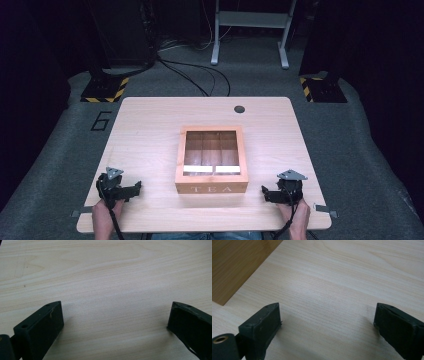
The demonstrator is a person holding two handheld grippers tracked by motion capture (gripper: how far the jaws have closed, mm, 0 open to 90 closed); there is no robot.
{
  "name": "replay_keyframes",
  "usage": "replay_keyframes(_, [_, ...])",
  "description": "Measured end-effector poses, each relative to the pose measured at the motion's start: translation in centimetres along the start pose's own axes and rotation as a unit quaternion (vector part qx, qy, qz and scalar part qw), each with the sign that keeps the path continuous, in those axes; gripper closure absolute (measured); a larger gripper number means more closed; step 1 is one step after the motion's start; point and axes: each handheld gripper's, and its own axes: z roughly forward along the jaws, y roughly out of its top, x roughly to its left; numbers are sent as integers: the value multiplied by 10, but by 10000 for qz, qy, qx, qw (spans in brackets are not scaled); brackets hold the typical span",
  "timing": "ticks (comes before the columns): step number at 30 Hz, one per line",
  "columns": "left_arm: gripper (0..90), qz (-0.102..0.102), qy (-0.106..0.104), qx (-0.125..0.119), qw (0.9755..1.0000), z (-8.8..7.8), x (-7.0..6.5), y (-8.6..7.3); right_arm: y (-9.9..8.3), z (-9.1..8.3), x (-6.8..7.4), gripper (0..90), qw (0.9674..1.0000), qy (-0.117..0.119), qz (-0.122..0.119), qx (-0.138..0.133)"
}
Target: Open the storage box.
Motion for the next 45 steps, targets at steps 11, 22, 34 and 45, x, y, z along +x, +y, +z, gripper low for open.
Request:
replay_keyframes(11, [2,6,0,13,10000,0,0,0,14,-22,22,0,9973,591,-3,-444])
replay_keyframes(22, [1,1,1,8,10000,0,0,0,32,-27,69,69,9905,998,-461,-820])
replay_keyframes(34, [1,6,-9,22,10000,0,0,0,36,-23,84,253,9879,1001,-664,-977])
replay_keyframes(45, [2,2,1,8,10000,0,0,0,35,-23,86,365,9864,1074,-714,-1017])
